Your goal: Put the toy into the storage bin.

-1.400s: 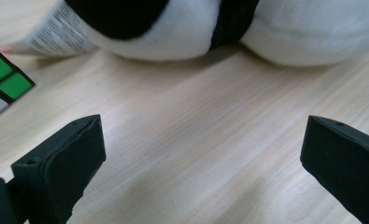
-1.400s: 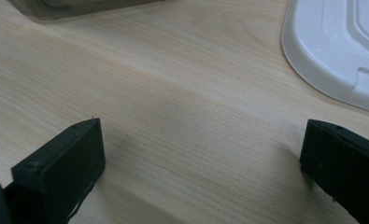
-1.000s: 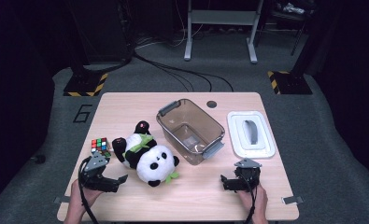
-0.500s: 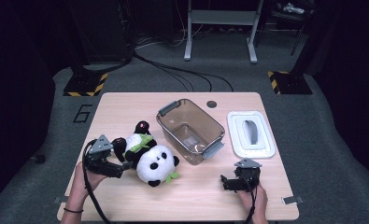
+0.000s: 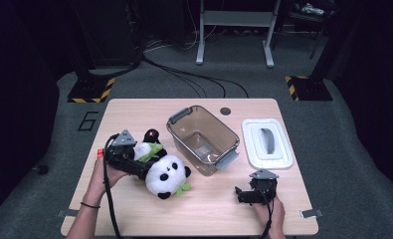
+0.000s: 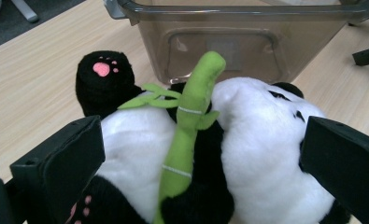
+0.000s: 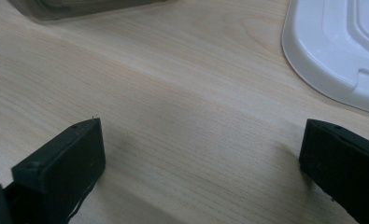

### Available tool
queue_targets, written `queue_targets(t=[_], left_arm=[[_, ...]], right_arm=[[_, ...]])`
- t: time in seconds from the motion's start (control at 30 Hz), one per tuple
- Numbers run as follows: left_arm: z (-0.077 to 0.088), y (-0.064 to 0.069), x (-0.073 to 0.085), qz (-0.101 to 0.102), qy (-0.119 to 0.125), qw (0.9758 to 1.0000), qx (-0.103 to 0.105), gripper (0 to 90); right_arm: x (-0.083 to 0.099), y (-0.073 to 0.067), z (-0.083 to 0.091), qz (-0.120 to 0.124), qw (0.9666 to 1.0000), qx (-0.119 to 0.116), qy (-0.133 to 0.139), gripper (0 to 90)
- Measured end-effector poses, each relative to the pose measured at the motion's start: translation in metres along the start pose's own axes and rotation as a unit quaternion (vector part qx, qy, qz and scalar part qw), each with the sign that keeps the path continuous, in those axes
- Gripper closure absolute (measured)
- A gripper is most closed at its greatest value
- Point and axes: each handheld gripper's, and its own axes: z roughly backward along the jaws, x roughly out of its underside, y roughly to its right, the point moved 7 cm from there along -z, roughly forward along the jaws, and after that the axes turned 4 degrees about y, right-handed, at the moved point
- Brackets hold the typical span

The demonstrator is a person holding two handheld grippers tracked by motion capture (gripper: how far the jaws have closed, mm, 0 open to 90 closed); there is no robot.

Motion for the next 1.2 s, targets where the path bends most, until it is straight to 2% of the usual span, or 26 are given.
queue_targets(t=[0.23,0.33,0.4,0.47,0.53,0.6,0.67,0.83,1.0,1.17,1.2], left_arm=[[-0.017,-0.002,-0.001,0.006,-0.017,0.9998,0.001,0.0],[-0.023,-0.004,0.000,0.008,-0.020,0.9998,-0.004,2.2],[-0.026,-0.005,0.000,0.009,-0.020,0.9997,-0.005,13.7],[-0.029,-0.004,0.001,0.008,-0.027,0.9996,-0.005,17.8],[-0.032,-0.004,0.003,0.008,-0.031,0.9994,-0.012,29.3],[-0.034,-0.003,0.005,0.006,-0.039,0.9992,-0.009,34.3],[-0.038,-0.003,0.009,0.004,-0.050,0.9986,-0.019,44.2],[-0.040,-0.002,0.012,-0.005,-0.042,0.9983,-0.040,69.5],[-0.037,-0.002,0.012,-0.013,-0.033,0.9986,-0.039,74.6],[-0.029,0.001,0.012,-0.008,-0.020,0.9996,-0.019,75.4],[-0.027,0.001,0.012,-0.013,-0.021,0.9996,-0.016,75.4]], right_arm=[[0.000,-0.001,0.000,-0.002,1.0000,-0.002,-0.001,0.0],[0.000,-0.001,0.000,0.000,1.0000,-0.003,0.000,0.0],[0.000,-0.001,0.000,-0.001,1.0000,-0.003,0.000,0.0],[0.000,-0.001,0.000,-0.001,1.0000,-0.003,0.000,0.0],[0.000,-0.001,0.000,-0.001,1.0000,-0.003,0.000,0.0],[0.000,-0.001,0.000,-0.001,1.0000,-0.003,0.000,0.0],[0.000,-0.001,0.000,-0.001,1.0000,-0.003,0.000,0.0],[0.000,-0.001,0.000,-0.001,1.0000,-0.003,0.000,0.0],[0.000,-0.001,0.000,0.000,1.0000,-0.003,0.000,0.0],[0.000,-0.001,0.000,-0.001,1.0000,-0.003,0.000,0.0],[0.000,-0.001,0.000,-0.001,1.0000,-0.003,0.000,0.0]])
